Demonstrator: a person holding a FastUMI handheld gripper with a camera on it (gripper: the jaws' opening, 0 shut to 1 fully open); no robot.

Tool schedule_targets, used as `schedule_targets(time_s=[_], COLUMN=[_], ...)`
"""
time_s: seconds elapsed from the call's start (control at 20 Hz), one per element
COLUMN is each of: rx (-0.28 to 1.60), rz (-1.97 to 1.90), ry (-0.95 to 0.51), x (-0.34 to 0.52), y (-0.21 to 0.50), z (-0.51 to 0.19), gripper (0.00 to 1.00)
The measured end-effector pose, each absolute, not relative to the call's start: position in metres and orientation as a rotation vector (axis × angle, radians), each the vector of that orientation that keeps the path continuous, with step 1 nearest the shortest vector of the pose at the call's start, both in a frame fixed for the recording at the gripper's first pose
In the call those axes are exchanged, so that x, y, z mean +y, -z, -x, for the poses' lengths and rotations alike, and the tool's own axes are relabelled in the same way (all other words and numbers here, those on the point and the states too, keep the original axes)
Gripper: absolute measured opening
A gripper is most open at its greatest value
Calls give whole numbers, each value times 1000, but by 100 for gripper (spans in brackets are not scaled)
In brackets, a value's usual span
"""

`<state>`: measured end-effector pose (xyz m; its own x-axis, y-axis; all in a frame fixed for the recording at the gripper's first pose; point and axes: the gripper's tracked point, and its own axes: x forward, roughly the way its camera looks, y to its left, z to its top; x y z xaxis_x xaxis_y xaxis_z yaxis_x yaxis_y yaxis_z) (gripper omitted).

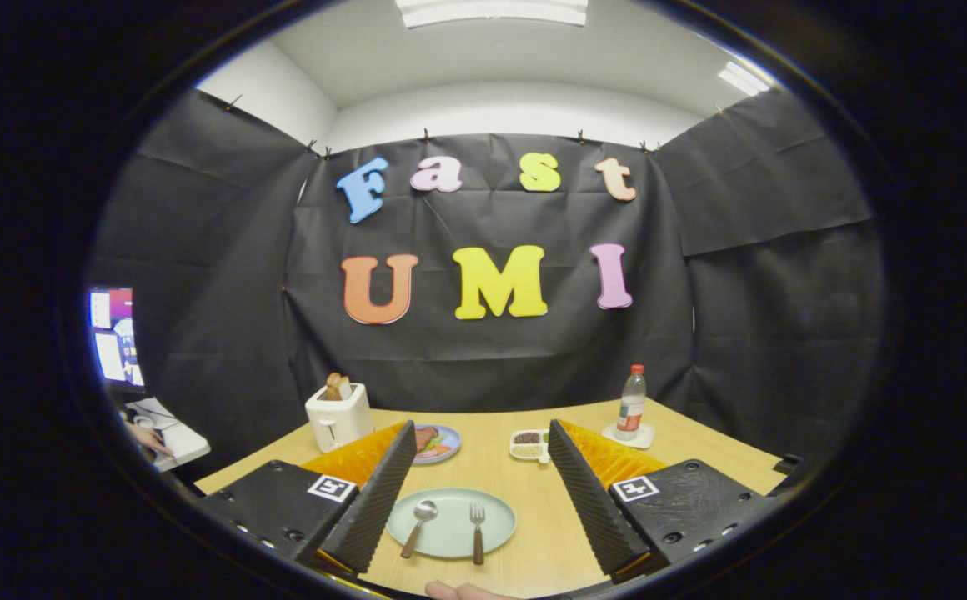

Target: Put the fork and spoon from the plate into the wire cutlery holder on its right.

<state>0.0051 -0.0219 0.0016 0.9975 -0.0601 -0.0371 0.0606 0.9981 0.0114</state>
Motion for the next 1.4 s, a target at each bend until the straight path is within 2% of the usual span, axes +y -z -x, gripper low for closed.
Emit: schedule_targets(time_s=[0.35, 0.6, 1.4], rx=[83, 193, 690], rz=[5, 34, -11], ry=[63, 65, 69], x=[-24, -25, -30], y=[-1, 23, 167], z=[-20, -39, -86], gripper=[95, 96, 96])
